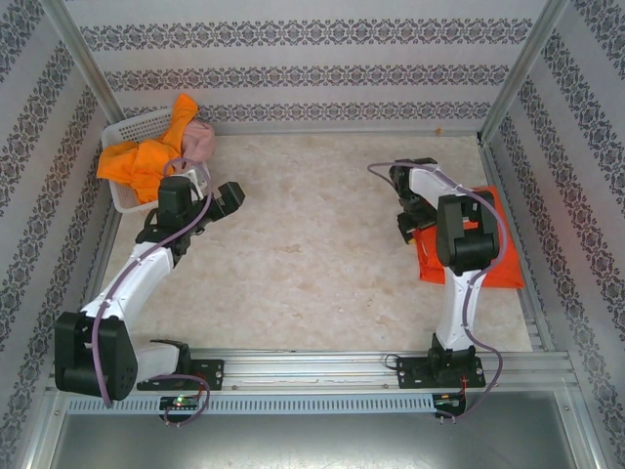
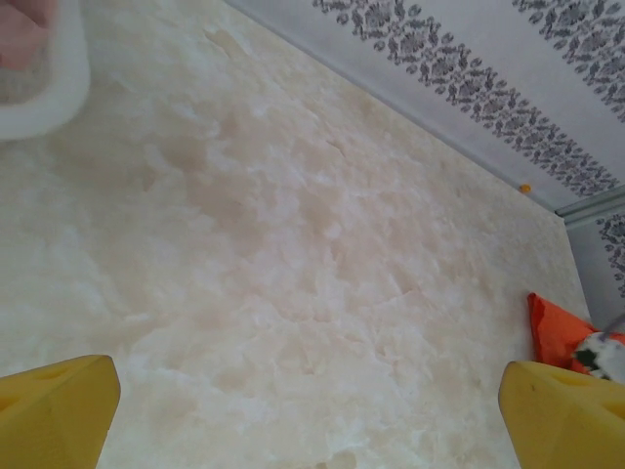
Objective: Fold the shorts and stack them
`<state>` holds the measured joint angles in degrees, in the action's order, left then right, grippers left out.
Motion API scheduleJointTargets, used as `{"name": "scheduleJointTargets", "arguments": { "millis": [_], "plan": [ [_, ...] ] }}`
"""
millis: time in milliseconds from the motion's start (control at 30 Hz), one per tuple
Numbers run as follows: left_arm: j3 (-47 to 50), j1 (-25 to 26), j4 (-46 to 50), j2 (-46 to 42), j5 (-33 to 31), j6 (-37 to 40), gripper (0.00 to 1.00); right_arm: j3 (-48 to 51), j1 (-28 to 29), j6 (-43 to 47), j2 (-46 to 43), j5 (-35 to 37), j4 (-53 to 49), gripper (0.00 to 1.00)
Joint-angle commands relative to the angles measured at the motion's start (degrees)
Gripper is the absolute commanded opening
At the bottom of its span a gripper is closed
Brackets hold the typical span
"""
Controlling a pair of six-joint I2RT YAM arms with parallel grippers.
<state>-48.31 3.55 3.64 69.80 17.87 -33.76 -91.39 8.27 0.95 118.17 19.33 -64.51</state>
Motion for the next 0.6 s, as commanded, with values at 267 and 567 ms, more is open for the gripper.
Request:
{"name": "scheduleJointTargets", "arguments": {
  "millis": [267, 567],
  "plan": [
    [-18.55, -12.30, 19.43, -0.41, -7.03, 8.26, 1.00, -1.16, 6.75, -3.30, -23.83, -20.65, 7.19, 0.94],
    [-36.89, -20.32, 29.92, 18.94, -9.69, 9.54, 1.00, 20.55, 6.98, -9.85, -38.74, -31.91, 33.12, 0.95]
  ]
}}
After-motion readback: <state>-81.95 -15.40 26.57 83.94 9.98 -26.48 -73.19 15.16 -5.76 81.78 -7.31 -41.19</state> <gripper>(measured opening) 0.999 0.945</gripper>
